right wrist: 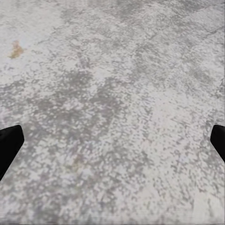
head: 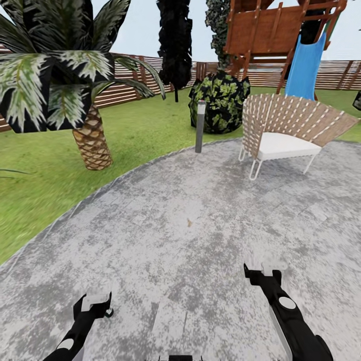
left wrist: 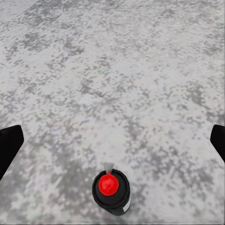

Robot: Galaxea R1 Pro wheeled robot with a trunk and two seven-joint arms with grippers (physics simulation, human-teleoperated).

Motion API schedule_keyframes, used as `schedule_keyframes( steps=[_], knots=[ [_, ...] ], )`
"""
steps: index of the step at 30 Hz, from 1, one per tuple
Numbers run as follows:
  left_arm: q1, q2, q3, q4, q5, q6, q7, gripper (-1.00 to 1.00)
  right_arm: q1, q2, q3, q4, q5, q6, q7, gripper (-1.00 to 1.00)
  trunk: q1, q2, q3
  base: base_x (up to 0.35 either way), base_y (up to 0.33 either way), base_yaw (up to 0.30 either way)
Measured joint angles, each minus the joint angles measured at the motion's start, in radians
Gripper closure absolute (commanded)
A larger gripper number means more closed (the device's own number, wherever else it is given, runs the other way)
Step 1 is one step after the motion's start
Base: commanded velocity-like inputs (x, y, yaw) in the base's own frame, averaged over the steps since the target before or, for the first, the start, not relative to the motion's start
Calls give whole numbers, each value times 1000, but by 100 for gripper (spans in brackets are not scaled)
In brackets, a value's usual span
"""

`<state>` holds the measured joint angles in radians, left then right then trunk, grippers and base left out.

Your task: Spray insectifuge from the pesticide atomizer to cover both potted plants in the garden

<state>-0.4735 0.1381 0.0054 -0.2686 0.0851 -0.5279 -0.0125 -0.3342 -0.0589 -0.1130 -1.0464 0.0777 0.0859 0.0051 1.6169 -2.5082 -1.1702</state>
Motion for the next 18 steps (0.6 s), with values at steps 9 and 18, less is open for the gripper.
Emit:
schedule_keyframes(
  steps=[9,18],
  knots=[
    [0,-4,-1,1,-1,0,0,-100,0,0,0,0,0,0,-1,-100,4,-2,-49,0,0,0],
    [0,-4,0,1,0,0,0,-100,0,0,0,0,0,0,-1,-100,8,-4,-98,0,0,0]
  ],
)
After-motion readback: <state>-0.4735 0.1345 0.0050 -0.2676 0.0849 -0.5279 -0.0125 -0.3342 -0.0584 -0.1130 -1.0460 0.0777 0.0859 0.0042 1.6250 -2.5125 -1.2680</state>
